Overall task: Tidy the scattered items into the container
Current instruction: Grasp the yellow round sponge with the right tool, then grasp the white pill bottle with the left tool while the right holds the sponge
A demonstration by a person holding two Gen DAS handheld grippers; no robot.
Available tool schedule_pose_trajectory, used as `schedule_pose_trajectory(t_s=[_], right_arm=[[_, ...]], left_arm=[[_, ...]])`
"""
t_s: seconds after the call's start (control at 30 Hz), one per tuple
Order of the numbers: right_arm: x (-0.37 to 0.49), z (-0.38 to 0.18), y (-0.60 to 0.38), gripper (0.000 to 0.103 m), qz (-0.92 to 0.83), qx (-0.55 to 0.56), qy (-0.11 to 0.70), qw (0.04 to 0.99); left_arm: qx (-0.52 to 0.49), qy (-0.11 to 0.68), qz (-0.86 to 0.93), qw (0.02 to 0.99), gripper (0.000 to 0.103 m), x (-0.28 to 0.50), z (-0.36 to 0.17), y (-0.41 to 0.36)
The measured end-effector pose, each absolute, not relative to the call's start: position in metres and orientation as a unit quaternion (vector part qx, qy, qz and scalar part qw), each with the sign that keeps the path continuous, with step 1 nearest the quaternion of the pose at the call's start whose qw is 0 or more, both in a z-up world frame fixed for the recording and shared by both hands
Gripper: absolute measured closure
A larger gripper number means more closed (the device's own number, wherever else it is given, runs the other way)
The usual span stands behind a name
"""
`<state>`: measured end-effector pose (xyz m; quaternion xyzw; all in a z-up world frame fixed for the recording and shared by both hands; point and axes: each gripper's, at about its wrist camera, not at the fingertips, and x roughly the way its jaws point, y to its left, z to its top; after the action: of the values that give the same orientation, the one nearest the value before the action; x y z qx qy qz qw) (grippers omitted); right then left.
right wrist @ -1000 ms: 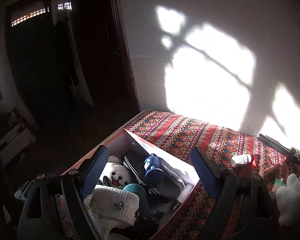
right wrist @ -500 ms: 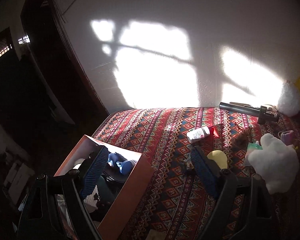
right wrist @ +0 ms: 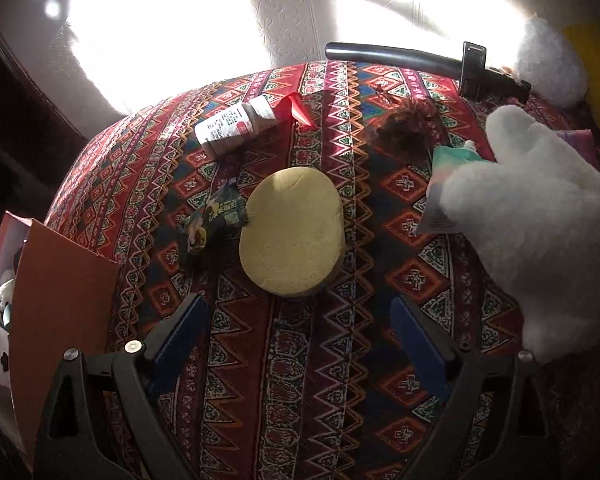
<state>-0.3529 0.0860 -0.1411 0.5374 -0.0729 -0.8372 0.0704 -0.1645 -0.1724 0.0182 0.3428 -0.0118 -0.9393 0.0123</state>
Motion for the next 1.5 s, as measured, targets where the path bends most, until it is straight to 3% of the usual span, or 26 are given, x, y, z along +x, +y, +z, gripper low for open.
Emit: schedule_pose_trajectory(t_s=[0.23,0.27,0.3,0.37,0.5,0.7,0.9,1.07,1.17,1.5], right_arm=[[-0.386,-0.171,0.074,0.005,-0.832,0.545,-0.077,0.067],[-0.384,-0.170,0.073,0.011,-0.837,0.539,-0.072,0.064],[-0.380,-0.167,0.075,0.027,-0.838,0.534,-0.084,0.080],[-0.367,-0.158,0.084,0.028,-0.833,0.533,-0.110,0.100],[-0.314,-0.125,0.126,0.028,-0.836,0.502,-0.176,0.138],[-0.188,-0.092,0.198,0.027,-0.812,0.418,-0.351,0.206],[-0.131,-0.102,0.224,0.027,-0.798,0.398,-0.389,0.232],[-0.145,-0.116,0.229,0.027,-0.777,0.398,-0.418,0.252],[-0.151,-0.123,0.234,0.027,-0.768,0.394,-0.434,0.256],[-0.188,-0.151,0.244,0.027,-0.749,0.418,-0.451,0.247]], left_arm=[[0.369,0.011,-0.928,0.041,0.002,-0.181,0.007,-0.190],[0.371,0.012,-0.927,0.042,0.002,-0.182,0.006,-0.191],[0.372,0.012,-0.927,0.041,0.002,-0.182,0.005,-0.190],[0.373,0.006,-0.927,0.040,0.002,-0.181,0.005,-0.189],[0.364,-0.013,-0.931,0.033,0.002,-0.173,0.010,-0.180],[0.359,-0.042,-0.932,0.020,0.002,-0.157,0.012,-0.159],[0.335,-0.131,-0.933,0.007,0.002,-0.158,0.025,-0.107],[0.345,-0.247,-0.902,-0.082,0.002,-0.212,0.025,-0.042],[0.378,-0.278,-0.872,-0.142,0.002,-0.262,0.012,-0.017],[0.427,-0.361,-0.818,-0.132,0.002,-0.446,-0.048,0.026]])
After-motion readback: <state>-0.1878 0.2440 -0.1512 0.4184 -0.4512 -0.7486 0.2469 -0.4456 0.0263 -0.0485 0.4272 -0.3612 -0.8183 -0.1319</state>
